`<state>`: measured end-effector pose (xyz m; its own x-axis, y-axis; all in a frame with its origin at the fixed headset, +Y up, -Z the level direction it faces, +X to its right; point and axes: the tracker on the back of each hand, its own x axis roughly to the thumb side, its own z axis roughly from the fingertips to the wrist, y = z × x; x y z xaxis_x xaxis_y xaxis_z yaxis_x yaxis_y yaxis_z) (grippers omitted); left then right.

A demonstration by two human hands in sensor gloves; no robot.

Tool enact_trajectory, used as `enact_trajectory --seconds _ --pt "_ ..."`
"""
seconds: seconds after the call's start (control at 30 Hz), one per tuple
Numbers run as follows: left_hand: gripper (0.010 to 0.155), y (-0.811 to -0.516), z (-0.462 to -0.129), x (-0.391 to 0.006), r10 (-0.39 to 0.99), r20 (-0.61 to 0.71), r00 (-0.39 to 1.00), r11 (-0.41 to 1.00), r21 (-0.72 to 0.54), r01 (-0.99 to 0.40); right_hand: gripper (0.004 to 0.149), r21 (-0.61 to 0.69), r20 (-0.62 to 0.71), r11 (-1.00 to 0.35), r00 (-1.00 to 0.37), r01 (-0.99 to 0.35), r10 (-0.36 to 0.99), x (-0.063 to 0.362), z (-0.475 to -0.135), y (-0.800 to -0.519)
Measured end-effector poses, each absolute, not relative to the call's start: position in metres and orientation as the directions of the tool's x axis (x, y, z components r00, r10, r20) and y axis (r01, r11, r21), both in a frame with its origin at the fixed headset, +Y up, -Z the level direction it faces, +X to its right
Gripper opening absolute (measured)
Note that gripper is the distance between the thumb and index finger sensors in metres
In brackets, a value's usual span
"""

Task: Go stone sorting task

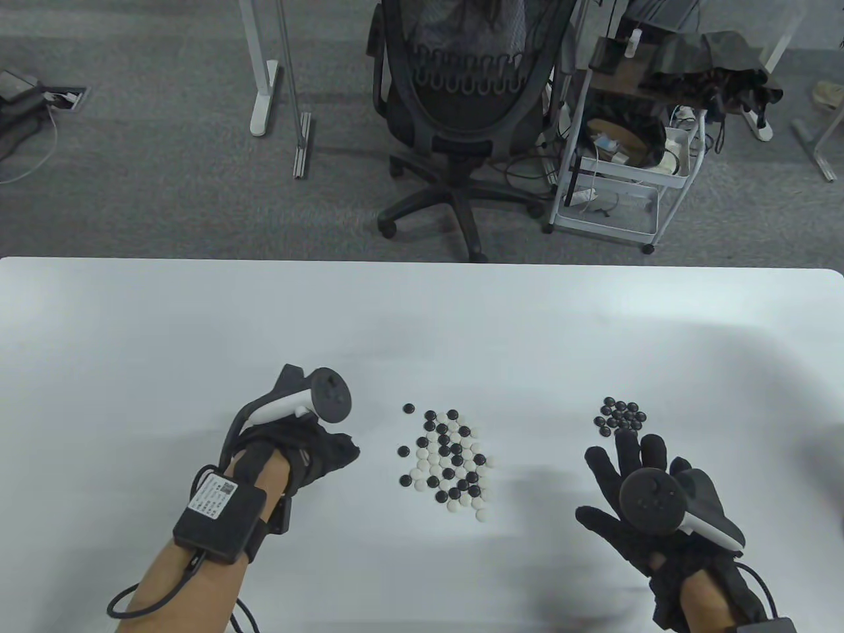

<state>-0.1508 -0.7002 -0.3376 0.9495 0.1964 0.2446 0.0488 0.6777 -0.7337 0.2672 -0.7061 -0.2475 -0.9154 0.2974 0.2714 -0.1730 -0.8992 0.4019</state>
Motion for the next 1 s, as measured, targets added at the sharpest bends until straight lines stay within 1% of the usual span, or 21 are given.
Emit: enact_trajectory --seconds 0.03,0.17,0.27,0.37,0.47,0.53,0.6,0.7,0.8,0.87,0.97,1.0 --pt "0.065 -0.704 -0.334 -0.137 0.187 0.294 0.937 0.674 -0.733 0.095 0.084 0.401 0.271 -0.899 -0.915 -0.174 0.298 0.267 -0.247 -0.706" --pt "0.064 -0.718 -0.323 -0.1 0.157 0.411 0.898 0.653 -0.726 0.218 0.084 0.404 0.269 -0.898 -0.915 -0.176 0.3 0.267 -0.247 -0.706" --pt "0.064 -0.725 -0.319 -0.081 0.179 0.441 0.879 0.632 -0.737 0.241 0.084 0.407 0.27 -0.897 -0.915 -0.173 0.299 0.267 -0.247 -0.706" --pt "0.064 -0.728 -0.319 -0.069 0.162 0.472 0.867 0.647 -0.714 0.268 0.084 0.404 0.271 -0.898 -0.915 -0.174 0.299 0.267 -0.247 -0.706" --pt "0.065 -0.737 -0.316 -0.061 0.077 0.512 0.855 0.642 -0.682 0.351 0.084 0.402 0.269 -0.898 -0.915 -0.177 0.301 0.268 -0.248 -0.706" --pt "0.065 -0.745 -0.311 -0.061 0.055 0.53 0.846 0.625 -0.679 0.385 0.084 0.401 0.268 -0.898 -0.915 -0.18 0.302 0.268 -0.247 -0.705" --pt "0.065 -0.75 -0.303 -0.065 0.034 0.547 0.836 0.618 -0.669 0.413 0.084 0.4 0.268 -0.899 -0.915 -0.18 0.303 0.269 -0.247 -0.705" --pt "0.064 -0.749 -0.292 -0.078 0.032 0.551 0.834 0.618 -0.666 0.416 0.084 0.402 0.268 -0.898 -0.915 -0.179 0.302 0.268 -0.248 -0.705" --pt "0.063 -0.746 -0.282 -0.102 0.034 0.531 0.847 0.604 -0.686 0.406 0.084 0.407 0.269 -0.897 -0.915 -0.174 0.3 0.268 -0.248 -0.706" --pt "0.062 -0.744 -0.282 -0.13 0.03 0.469 0.883 0.596 -0.717 0.361 0.084 0.408 0.268 -0.896 -0.916 -0.172 0.298 0.268 -0.248 -0.706" --pt "0.062 -0.74 -0.293 -0.168 -0.05 0.363 0.93 0.603 -0.732 0.318 0.084 0.408 0.267 -0.896 -0.917 -0.172 0.297 0.268 -0.248 -0.706" --pt "0.062 -0.74 -0.297 -0.177 -0.056 0.33 0.942 0.604 -0.74 0.295 0.084 0.409 0.266 -0.896 -0.917 -0.171 0.297 0.268 -0.248 -0.706"
